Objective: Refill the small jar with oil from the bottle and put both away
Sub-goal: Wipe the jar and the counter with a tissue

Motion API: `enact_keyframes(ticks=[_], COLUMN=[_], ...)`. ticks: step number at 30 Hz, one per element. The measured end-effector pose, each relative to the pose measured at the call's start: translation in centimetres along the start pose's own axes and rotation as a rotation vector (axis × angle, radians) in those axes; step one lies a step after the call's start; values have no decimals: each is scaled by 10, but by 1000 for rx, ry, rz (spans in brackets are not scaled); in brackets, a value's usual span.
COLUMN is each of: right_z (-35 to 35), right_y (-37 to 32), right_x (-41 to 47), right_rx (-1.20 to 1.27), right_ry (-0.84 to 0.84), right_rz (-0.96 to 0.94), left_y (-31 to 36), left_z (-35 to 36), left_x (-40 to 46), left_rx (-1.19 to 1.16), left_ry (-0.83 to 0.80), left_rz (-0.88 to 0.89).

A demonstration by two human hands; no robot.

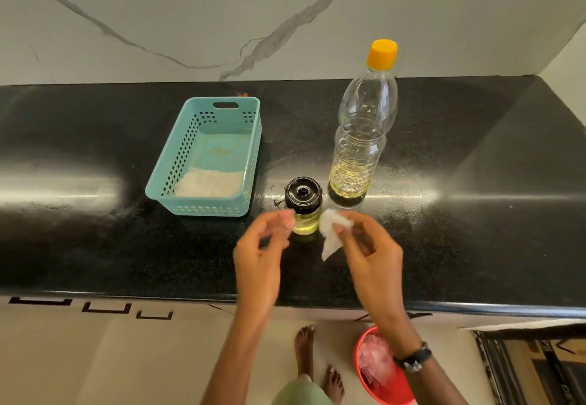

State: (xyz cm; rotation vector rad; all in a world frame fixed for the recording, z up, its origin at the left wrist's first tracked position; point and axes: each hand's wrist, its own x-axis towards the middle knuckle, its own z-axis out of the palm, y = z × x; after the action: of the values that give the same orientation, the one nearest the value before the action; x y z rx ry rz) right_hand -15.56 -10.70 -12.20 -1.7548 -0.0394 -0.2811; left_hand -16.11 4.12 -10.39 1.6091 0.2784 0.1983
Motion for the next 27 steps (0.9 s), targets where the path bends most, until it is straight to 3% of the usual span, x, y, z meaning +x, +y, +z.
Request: enact_keyframes(ticks=[3, 7, 17, 23, 27], right_z=[-7, 6, 29, 43, 37], right_y=[0, -1, -2, -16, -16], right_x=[25, 40, 53, 101, 93], right_rx=[-90, -198, -86, -369, -497], right_ry=[147, 119, 87, -142, -158], right_rz=[0, -92, 26, -49, -63], left_y=[14, 24, 25, 26, 23], left_z=[-18, -20, -16, -15, -15], left_x=[43, 93, 109, 112, 108], left_rx=[394, 741, 816, 883, 913], left_ry=[-98, -385, -466, -453, -414], left_rz=[210, 273, 318, 315, 349])
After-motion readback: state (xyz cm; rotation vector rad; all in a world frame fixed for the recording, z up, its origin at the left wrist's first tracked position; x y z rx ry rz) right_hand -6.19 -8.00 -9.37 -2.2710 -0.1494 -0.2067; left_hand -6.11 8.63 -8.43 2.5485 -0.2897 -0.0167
